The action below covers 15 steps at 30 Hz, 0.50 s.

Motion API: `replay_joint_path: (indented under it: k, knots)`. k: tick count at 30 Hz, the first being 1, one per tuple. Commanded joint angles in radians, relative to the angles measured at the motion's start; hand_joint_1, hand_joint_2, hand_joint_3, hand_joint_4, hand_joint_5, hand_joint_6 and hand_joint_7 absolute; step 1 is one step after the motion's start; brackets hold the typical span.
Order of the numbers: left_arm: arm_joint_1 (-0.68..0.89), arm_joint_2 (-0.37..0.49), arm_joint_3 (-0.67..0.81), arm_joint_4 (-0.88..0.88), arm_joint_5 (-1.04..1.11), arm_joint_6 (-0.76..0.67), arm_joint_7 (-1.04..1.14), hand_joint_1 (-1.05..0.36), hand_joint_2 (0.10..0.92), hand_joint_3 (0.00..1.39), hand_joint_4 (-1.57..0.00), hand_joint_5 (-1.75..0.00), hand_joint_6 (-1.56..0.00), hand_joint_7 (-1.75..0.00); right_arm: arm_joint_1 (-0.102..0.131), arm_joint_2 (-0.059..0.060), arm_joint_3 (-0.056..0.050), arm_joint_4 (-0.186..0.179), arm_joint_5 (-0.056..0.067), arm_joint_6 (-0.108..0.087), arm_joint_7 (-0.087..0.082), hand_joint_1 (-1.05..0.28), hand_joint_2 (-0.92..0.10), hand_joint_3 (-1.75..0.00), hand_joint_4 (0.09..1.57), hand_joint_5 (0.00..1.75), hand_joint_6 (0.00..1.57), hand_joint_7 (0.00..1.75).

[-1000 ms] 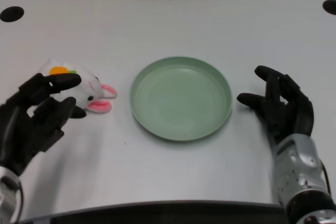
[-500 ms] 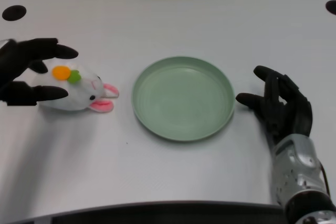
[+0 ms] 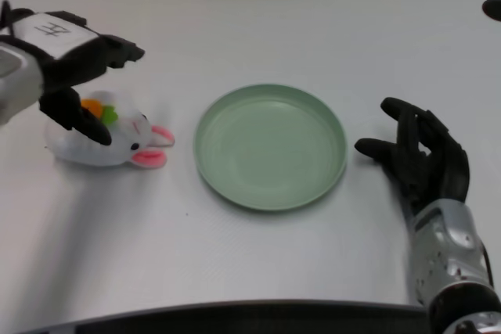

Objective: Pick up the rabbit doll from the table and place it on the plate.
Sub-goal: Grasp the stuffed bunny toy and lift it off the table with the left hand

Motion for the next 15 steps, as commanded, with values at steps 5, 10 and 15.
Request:
replay_joint_path:
  k: [5,10,15]
  knots:
    - [-0.117,-0.052,-0.14,0.227,0.109,-0.042,-0.029,-1.05,0.917,0.04,0.0,0.0,-0.08,0.0,0.012,0.001,-0.009,0.005,0.009,-0.006,0.017,-0.41,-0.92,-0.42,0.7,1.16,0.67,0.82]
    - [-0.161,-0.089,-0.197,0.342,0.137,-0.052,-0.041,-1.05,0.902,0.02,0.0,0.0,-0.09,-0.01,0.007,-0.003,-0.015,0.017,0.014,-0.003,0.022,-0.41,-0.92,-0.41,0.72,1.18,0.66,0.82]
    - [-0.186,-0.118,-0.238,0.438,0.163,-0.062,0.015,-1.05,0.89,0.01,0.0,0.0,-0.09,-0.01,0.018,-0.002,-0.008,-0.003,0.006,-0.004,0.018,-0.41,-0.92,-0.41,0.72,1.16,0.66,0.83]
